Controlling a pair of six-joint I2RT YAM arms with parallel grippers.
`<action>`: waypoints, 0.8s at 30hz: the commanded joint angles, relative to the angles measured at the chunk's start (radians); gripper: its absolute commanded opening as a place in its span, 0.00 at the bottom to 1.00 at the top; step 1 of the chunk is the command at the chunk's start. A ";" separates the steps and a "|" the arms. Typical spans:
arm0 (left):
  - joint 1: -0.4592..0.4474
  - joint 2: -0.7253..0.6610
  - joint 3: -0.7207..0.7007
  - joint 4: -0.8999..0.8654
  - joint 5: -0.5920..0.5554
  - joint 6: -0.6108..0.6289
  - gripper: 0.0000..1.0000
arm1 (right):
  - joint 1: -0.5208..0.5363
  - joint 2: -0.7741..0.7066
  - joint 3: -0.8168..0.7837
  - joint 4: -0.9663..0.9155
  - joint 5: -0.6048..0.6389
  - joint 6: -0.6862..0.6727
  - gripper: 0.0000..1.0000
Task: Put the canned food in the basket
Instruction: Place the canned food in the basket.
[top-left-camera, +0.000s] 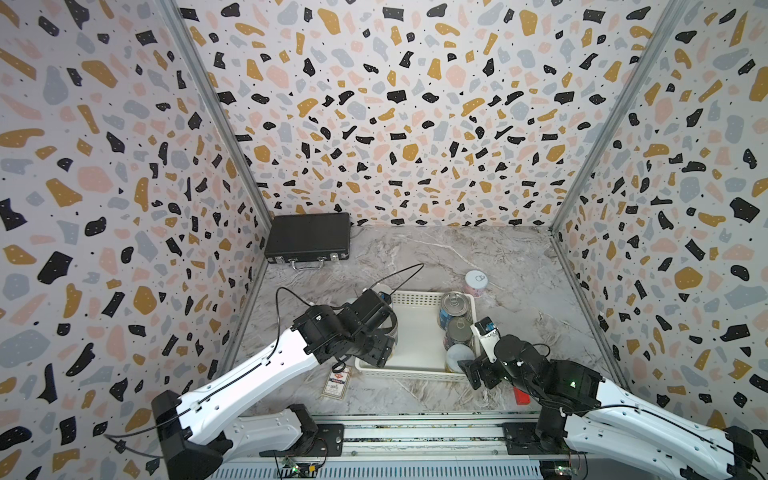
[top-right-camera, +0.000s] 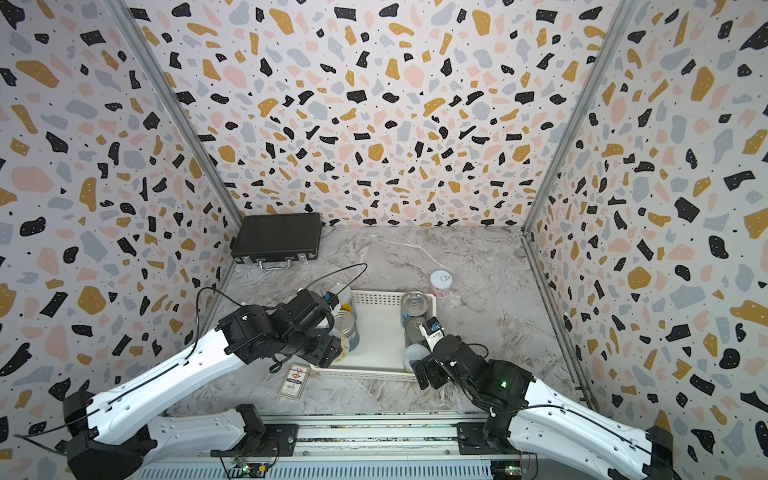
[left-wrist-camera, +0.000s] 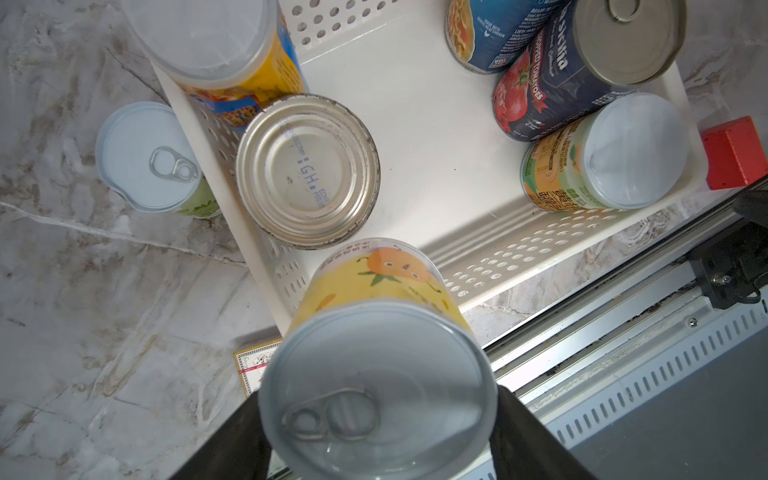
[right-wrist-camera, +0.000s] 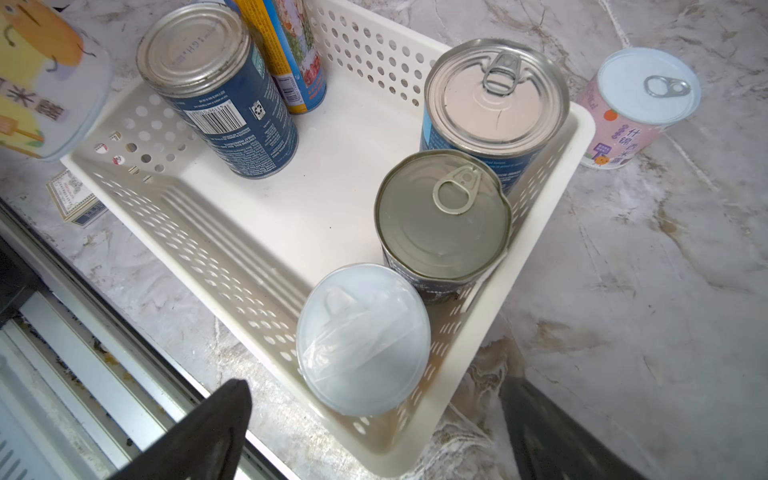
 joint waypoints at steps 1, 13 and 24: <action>-0.006 0.003 -0.017 0.082 -0.006 -0.029 0.53 | 0.000 -0.014 0.007 -0.023 0.008 0.015 1.00; -0.010 0.159 -0.127 0.266 -0.091 -0.064 0.52 | 0.000 -0.017 0.004 -0.019 -0.005 0.016 1.00; -0.009 0.152 -0.172 0.223 -0.151 -0.076 0.53 | 0.000 -0.012 0.006 -0.018 -0.012 0.016 1.00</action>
